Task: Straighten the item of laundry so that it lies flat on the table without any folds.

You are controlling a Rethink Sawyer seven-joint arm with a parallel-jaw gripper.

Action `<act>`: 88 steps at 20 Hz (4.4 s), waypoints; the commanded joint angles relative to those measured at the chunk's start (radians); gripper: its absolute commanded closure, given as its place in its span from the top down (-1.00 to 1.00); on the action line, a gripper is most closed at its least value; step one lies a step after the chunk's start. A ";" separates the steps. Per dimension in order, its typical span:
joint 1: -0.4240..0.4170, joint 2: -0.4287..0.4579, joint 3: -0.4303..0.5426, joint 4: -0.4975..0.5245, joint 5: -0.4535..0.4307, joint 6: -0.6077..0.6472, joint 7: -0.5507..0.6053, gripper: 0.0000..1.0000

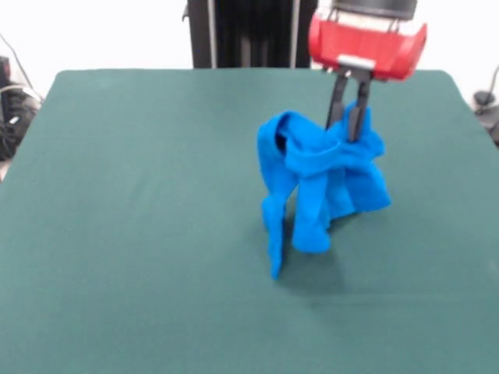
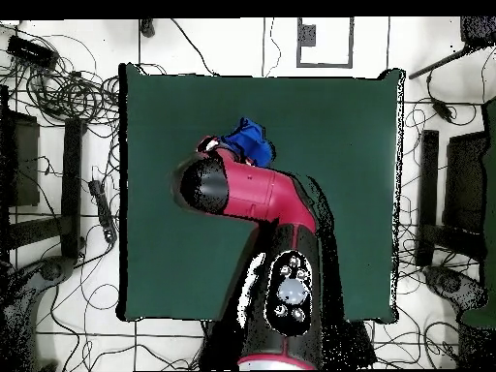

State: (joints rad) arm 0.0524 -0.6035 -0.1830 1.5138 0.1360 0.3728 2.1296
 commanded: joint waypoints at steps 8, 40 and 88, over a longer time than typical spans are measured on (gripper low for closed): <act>-0.241 -0.022 0.259 0.297 -0.119 -0.168 -0.032 -1.00; -0.692 -0.134 0.509 0.425 -0.598 -0.024 -0.069 1.00; -0.522 -0.021 0.429 0.182 -0.548 0.069 0.056 1.00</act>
State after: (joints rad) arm -0.5302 -0.7029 0.2158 1.7129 -0.4284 0.4068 2.1296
